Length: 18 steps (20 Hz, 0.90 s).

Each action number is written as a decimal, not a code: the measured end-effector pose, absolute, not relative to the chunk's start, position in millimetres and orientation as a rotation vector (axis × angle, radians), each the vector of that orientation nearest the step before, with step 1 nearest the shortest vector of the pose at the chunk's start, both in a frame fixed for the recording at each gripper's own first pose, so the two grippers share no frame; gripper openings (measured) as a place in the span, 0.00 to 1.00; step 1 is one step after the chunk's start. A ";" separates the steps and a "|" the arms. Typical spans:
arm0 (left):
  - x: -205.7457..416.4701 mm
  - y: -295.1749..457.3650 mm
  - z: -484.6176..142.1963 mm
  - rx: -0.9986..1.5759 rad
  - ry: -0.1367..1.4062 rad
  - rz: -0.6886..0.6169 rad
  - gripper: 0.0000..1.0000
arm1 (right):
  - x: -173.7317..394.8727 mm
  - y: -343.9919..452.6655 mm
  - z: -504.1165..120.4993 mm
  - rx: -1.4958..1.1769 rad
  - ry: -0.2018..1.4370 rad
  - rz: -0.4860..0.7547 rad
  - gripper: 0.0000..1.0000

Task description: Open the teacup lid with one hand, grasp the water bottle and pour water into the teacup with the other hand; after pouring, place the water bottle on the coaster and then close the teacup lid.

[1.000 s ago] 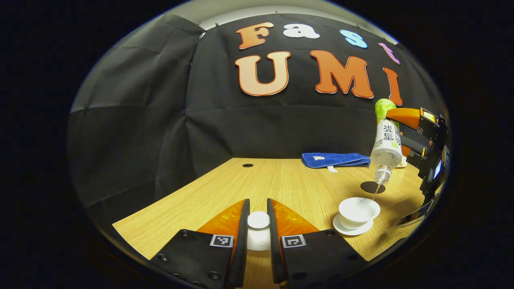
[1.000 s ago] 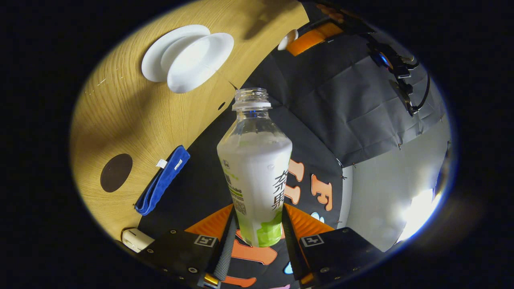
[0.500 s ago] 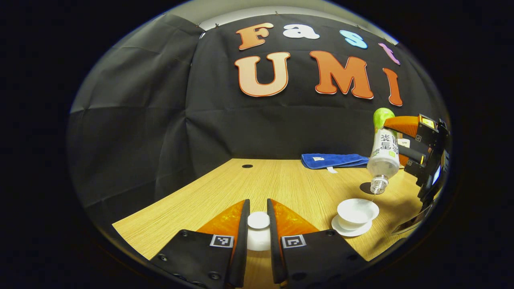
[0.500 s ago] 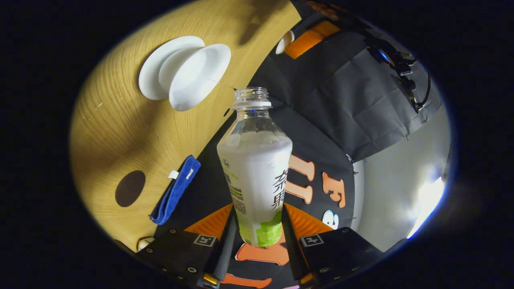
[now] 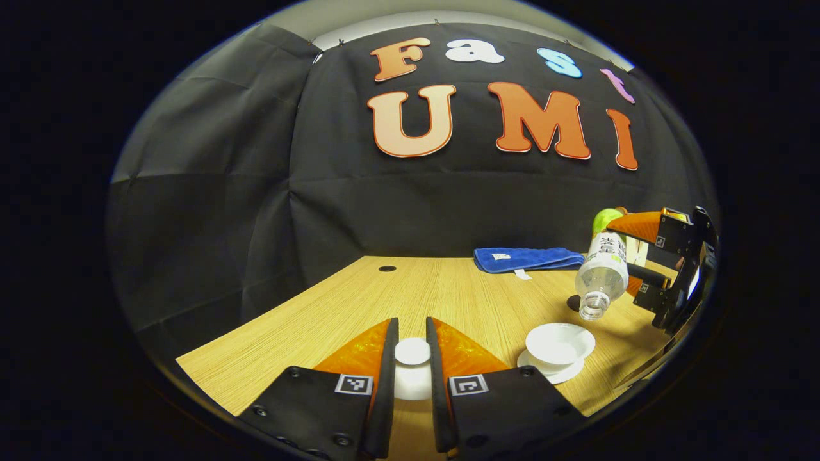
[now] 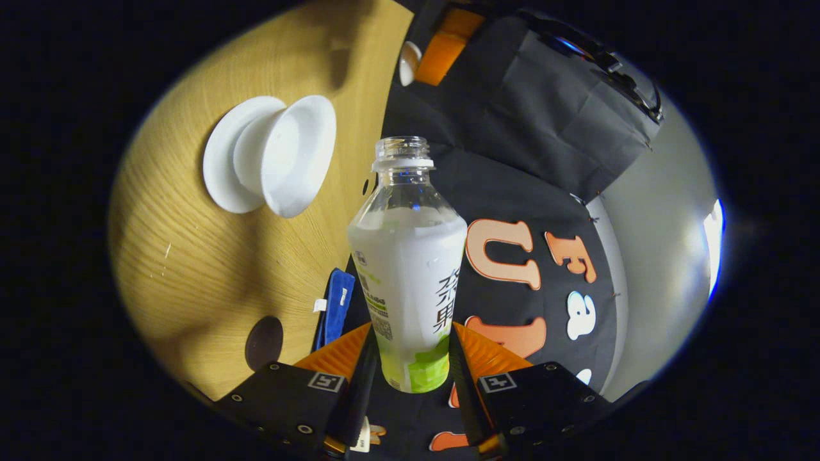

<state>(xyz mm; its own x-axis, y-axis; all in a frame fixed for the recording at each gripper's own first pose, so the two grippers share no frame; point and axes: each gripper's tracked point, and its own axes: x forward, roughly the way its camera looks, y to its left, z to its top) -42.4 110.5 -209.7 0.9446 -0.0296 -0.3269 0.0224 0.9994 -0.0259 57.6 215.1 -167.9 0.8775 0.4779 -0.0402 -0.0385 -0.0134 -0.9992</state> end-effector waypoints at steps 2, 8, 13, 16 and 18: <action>-39.9 104.9 -208.3 -0.020 0.329 -0.032 0.29 | 58.0 209.8 -165.1 -1.441 -0.313 0.423 0.62; -37.0 86.4 -189.8 -0.025 0.296 -0.053 0.29 | 80.1 189.9 -134.8 -1.135 -0.249 0.349 0.61; -34.6 67.2 -174.4 -0.026 0.257 -0.075 0.29 | 101.5 158.2 -146.2 -0.890 -0.113 0.315 0.62; -32.2 54.6 -171.4 -0.035 0.246 -0.084 0.29 | 103.3 146.4 -156.7 -0.725 -0.022 0.326 0.62; -33.3 46.4 -167.5 -0.045 0.240 -0.095 0.30 | 109.0 144.2 -161.2 -0.616 0.028 0.326 0.62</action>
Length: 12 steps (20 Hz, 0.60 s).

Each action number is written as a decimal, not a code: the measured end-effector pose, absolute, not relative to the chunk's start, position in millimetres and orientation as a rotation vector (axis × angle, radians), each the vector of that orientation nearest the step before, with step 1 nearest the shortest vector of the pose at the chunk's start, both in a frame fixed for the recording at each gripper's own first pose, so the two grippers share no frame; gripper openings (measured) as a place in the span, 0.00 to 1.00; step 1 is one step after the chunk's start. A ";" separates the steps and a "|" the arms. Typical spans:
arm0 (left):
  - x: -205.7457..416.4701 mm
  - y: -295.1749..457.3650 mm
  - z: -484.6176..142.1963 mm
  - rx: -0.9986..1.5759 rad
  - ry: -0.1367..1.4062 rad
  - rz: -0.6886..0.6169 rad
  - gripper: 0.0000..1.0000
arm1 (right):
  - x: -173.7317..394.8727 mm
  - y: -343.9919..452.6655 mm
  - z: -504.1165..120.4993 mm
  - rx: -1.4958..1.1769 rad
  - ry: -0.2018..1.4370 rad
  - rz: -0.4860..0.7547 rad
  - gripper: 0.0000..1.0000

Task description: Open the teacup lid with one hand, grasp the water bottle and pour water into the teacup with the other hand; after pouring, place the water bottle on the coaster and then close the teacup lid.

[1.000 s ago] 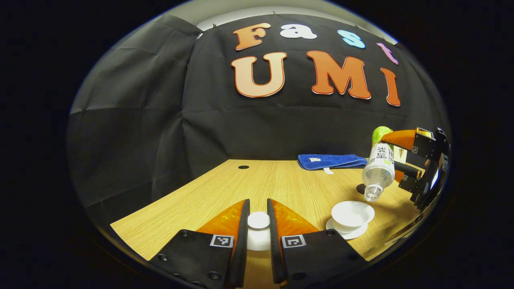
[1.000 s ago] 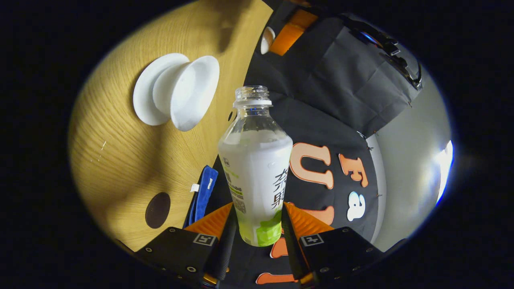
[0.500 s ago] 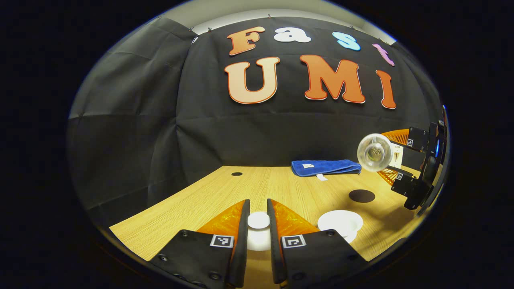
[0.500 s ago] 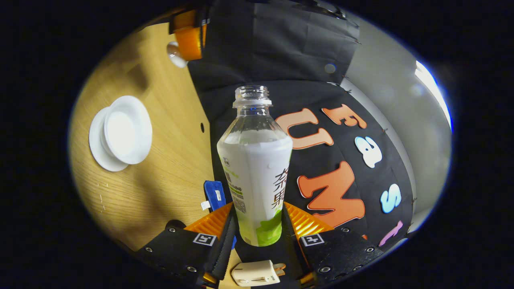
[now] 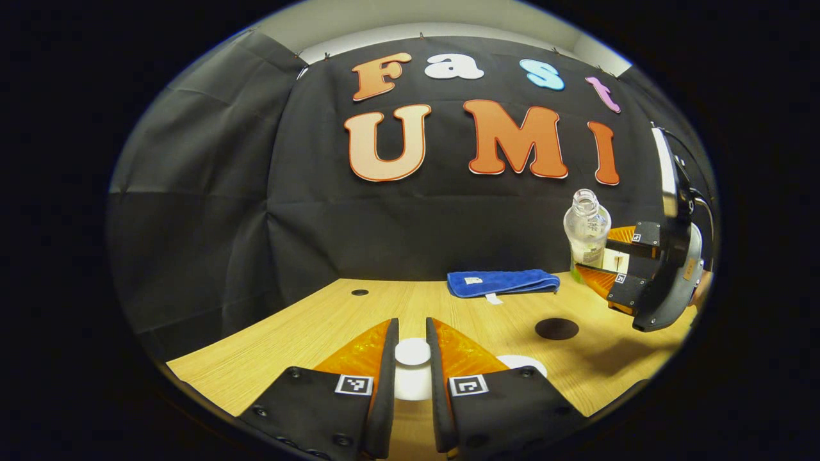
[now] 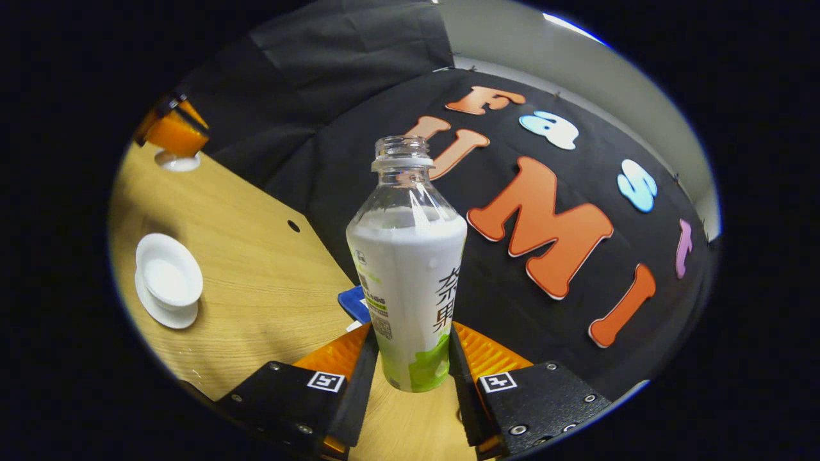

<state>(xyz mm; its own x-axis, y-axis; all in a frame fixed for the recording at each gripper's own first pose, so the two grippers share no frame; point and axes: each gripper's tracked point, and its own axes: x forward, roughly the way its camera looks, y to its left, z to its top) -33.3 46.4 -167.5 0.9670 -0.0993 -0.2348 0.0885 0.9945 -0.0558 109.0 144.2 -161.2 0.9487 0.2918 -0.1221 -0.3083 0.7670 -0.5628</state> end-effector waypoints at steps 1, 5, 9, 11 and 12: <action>-33.4 41.8 -164.9 -0.049 0.235 -0.100 0.29 | 110.0 140.2 -164.9 -0.560 0.053 0.322 0.62; -34.1 30.0 -158.6 -0.055 0.222 -0.118 0.29 | 109.1 132.6 -181.6 -0.336 0.166 0.330 0.62; -36.3 21.7 -153.3 -0.073 0.221 -0.132 0.29 | 115.0 130.9 -202.8 -0.165 0.277 0.335 0.62; -36.8 17.9 -152.2 -0.075 0.220 -0.139 0.29 | 120.7 133.1 -215.9 -0.103 0.327 0.339 0.62; -37.7 17.3 -151.2 -0.071 0.219 -0.141 0.29 | 123.2 135.4 -220.5 -0.072 0.350 0.343 0.62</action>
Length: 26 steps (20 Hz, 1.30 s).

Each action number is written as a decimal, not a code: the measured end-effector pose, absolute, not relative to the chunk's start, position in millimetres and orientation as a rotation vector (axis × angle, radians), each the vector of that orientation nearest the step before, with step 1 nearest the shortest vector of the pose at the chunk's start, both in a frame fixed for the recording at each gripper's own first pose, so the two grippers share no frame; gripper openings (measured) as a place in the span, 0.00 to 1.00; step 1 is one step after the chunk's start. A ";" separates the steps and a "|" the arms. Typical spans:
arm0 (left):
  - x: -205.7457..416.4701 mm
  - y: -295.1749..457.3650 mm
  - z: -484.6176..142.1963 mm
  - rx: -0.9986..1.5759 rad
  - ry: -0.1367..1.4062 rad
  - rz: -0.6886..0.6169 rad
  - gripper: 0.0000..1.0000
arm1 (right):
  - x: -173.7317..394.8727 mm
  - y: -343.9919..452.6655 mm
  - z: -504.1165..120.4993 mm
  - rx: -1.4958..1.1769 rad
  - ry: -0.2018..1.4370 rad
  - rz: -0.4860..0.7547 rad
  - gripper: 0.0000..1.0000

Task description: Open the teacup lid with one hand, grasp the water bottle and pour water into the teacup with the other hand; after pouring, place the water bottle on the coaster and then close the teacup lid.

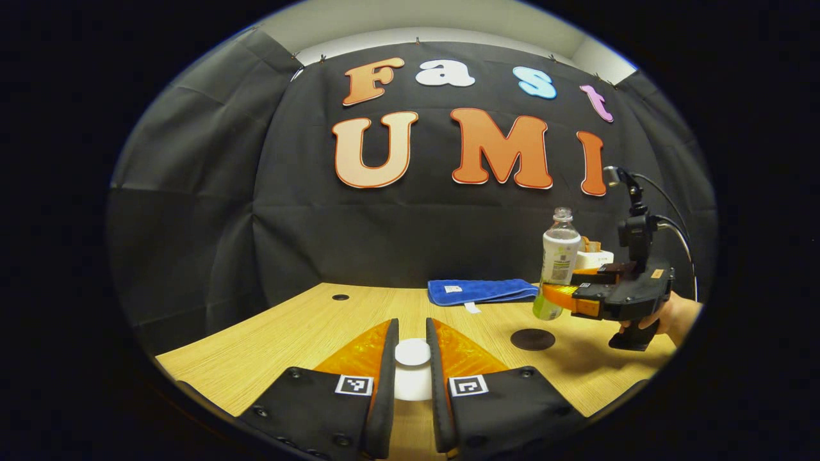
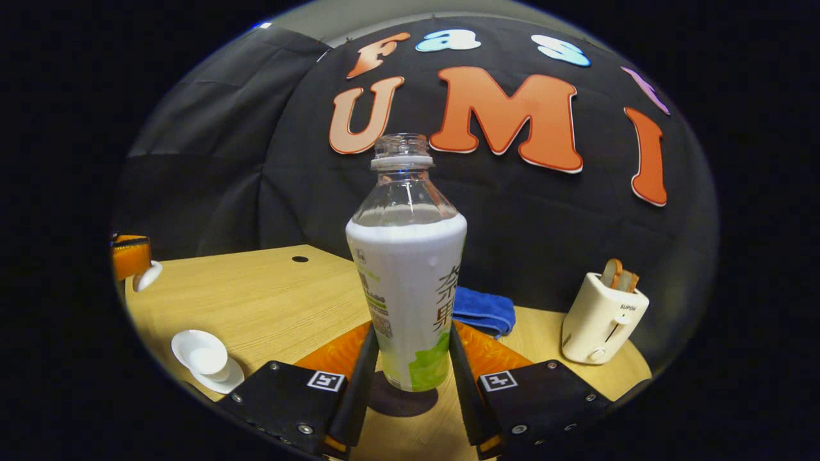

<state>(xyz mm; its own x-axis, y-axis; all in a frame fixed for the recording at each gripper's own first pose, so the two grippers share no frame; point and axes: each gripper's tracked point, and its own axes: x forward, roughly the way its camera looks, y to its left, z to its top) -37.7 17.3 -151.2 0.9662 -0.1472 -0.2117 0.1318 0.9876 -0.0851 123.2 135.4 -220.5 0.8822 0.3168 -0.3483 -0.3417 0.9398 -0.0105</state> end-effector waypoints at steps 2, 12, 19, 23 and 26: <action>-36.3 15.6 -151.3 -0.070 0.221 -0.145 0.29 | 128.5 134.2 -226.6 -0.016 0.396 0.353 0.62; -34.0 6.5 -157.3 -0.078 0.243 -0.152 0.29 | 134.9 132.5 -222.1 0.009 0.556 0.342 0.63; -35.4 -3.7 -162.1 -0.089 0.263 -0.177 0.29 | 128.5 135.8 -220.0 0.043 0.553 0.356 0.68; -32.9 -18.7 -174.5 -0.123 0.304 -0.205 0.29 | 121.4 130.9 -199.4 0.042 0.506 0.370 0.98; -31.0 -32.5 -182.2 -0.127 0.324 -0.224 0.28 | 110.1 126.7 -190.4 0.017 0.481 0.379 0.98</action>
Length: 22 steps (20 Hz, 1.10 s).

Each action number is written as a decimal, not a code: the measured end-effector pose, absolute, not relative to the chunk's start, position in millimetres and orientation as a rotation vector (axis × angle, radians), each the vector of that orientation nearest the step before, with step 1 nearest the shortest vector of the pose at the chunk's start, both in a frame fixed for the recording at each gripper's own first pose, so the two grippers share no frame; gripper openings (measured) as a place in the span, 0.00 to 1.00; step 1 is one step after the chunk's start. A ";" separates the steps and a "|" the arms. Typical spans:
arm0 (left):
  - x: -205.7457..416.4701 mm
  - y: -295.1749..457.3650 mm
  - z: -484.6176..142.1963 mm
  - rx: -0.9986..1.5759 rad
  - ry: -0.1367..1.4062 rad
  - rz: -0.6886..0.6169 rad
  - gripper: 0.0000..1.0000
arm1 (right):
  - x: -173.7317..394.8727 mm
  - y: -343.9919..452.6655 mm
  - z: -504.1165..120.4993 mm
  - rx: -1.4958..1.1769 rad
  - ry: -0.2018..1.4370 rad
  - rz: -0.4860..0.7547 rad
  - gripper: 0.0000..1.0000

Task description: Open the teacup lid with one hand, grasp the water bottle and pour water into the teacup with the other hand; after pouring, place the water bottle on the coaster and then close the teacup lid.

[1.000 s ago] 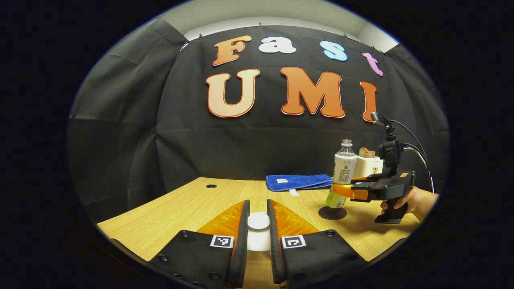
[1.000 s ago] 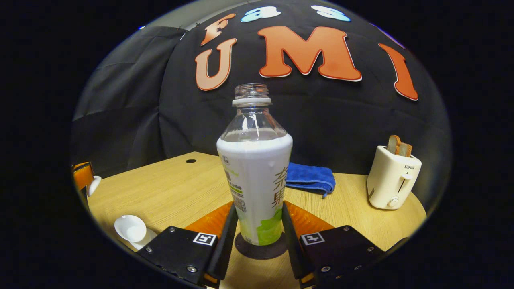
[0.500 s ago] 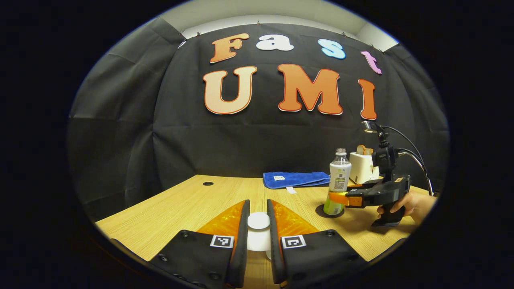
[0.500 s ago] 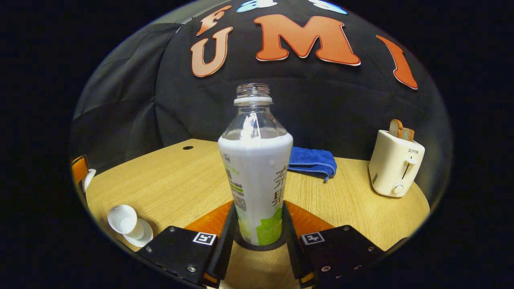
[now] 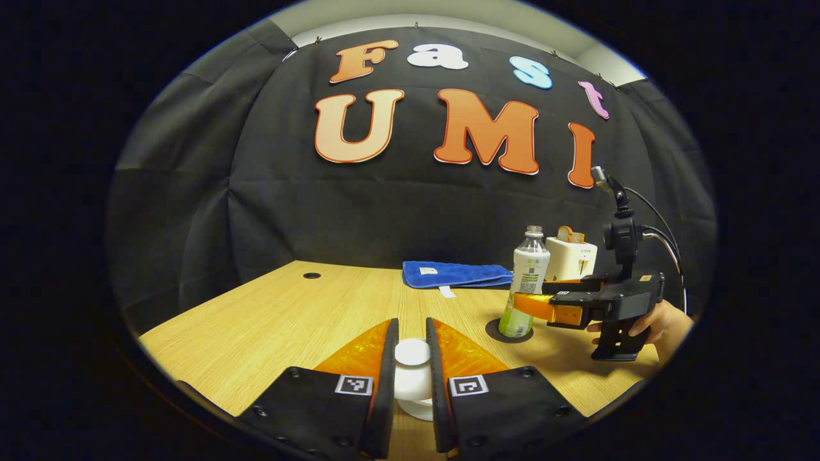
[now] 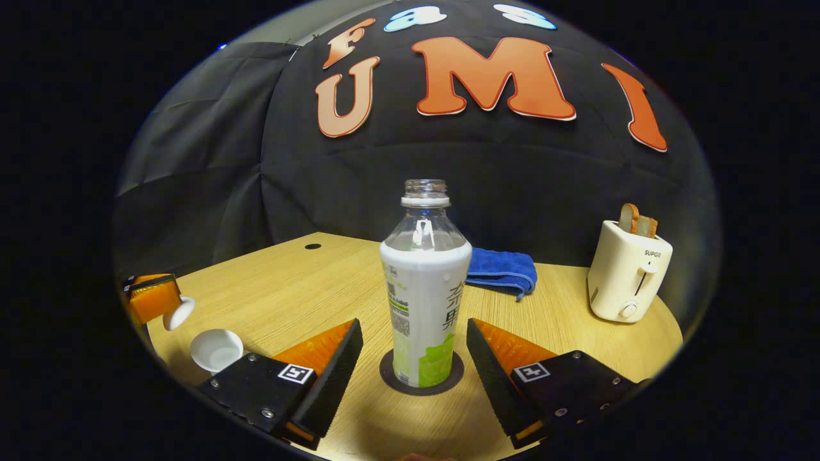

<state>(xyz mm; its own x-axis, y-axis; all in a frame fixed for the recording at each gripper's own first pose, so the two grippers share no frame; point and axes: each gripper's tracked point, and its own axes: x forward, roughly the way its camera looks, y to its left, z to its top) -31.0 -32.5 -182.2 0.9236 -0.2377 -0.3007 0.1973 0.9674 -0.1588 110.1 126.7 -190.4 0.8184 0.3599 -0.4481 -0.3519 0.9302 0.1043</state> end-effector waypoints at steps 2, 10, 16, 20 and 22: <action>-30.6 -41.1 -186.4 -0.120 0.331 -0.234 0.29 | 103.6 119.5 -185.1 0.010 0.466 0.374 0.98; -27.2 -62.7 -214.7 -0.048 0.396 -0.280 0.29 | 81.6 88.0 -163.3 0.064 0.404 0.344 0.98; -27.6 -67.6 -227.5 0.007 0.426 -0.278 0.28 | 69.4 79.2 -148.8 0.080 0.365 0.350 0.97; -28.1 -68.4 -232.9 0.019 0.444 -0.273 0.29 | 64.2 76.1 -148.3 0.080 0.362 0.351 0.98; -28.7 -68.6 -234.0 0.024 0.451 -0.276 0.29 | 61.8 76.1 -146.9 0.078 0.359 0.355 0.98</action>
<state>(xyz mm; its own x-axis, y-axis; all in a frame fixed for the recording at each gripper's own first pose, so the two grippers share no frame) -28.7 -68.6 -234.0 0.8636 -0.2581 -0.4331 0.2685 0.9625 -0.0381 61.8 76.1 -146.9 0.8754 0.3532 -0.3301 -0.3257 0.9355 0.1373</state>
